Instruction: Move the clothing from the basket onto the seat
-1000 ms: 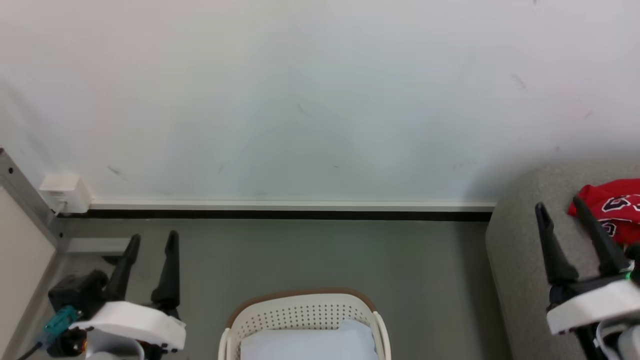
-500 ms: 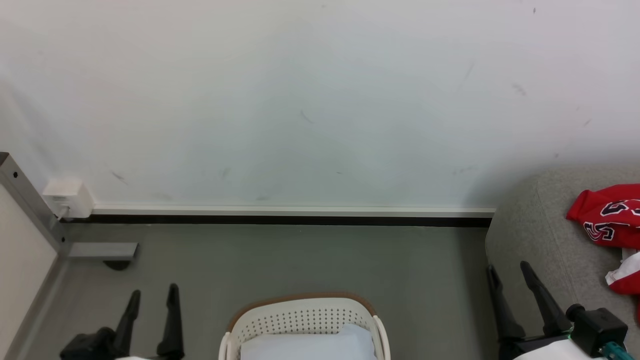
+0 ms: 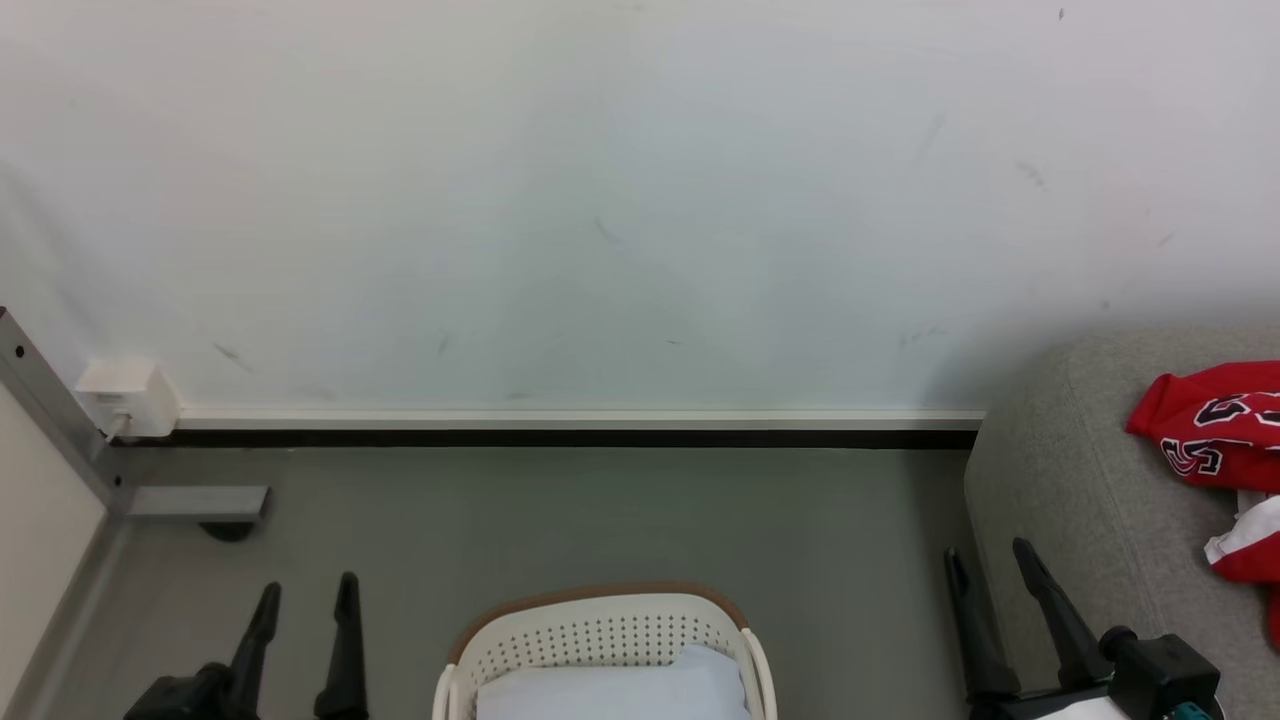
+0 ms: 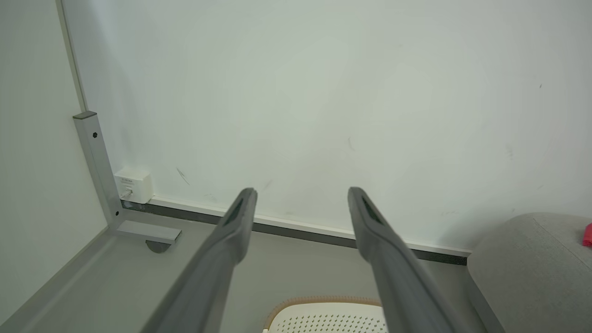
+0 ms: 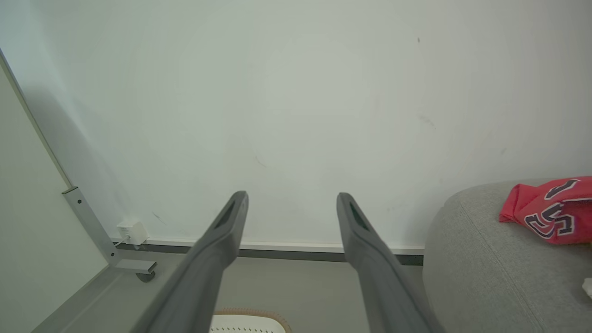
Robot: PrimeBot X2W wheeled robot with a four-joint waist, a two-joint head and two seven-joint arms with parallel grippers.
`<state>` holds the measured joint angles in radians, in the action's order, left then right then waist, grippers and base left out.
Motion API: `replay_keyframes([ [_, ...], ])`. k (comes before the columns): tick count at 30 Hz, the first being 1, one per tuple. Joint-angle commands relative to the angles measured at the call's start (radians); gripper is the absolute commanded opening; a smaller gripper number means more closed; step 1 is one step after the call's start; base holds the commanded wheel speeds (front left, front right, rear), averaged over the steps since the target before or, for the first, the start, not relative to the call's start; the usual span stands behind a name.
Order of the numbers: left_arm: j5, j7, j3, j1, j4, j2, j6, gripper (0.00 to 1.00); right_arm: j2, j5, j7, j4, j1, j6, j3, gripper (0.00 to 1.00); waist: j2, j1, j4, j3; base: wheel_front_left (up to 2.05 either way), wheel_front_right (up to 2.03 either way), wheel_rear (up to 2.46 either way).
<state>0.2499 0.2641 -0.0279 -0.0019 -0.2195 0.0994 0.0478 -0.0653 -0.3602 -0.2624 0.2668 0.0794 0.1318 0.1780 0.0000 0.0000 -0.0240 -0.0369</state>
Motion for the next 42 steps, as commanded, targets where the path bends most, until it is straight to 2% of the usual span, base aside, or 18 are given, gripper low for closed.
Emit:
replay_keyframes([
  [1,-0.016,0.000,-0.009,-0.005,-0.003,-0.005,0.006,1.00,0.001,0.007,-0.003,0.006,-0.003,-0.002,0.000,1.00,0.0000,0.0000,-0.003,-0.001,0.00,0.00,0.00],
  [15,-0.056,0.000,-0.051,-0.011,-0.022,-0.040,0.048,1.00,0.004,0.008,-0.003,0.031,0.020,-0.002,-0.001,1.00,0.0000,0.0000,-0.017,-0.002,0.00,0.00,0.00],
  [16,-0.052,0.000,-0.049,-0.007,-0.022,-0.039,0.049,0.00,0.004,0.007,0.000,0.028,0.010,0.000,0.001,0.00,0.0000,0.0000,-0.018,-0.002,0.00,0.00,0.00],
  [20,-0.040,-0.008,-0.051,0.000,-0.053,-0.049,0.050,0.00,0.004,-0.006,0.004,0.048,-0.011,0.000,0.003,0.00,0.0000,0.0000,-0.018,-0.002,0.00,0.00,0.00],
  [42,0.354,-0.111,-0.060,-0.031,-0.042,-0.048,0.059,0.00,-0.002,-0.366,0.100,0.026,0.003,0.000,-0.069,0.00,0.0000,0.0000,-0.011,0.006,0.00,0.00,0.00],
])
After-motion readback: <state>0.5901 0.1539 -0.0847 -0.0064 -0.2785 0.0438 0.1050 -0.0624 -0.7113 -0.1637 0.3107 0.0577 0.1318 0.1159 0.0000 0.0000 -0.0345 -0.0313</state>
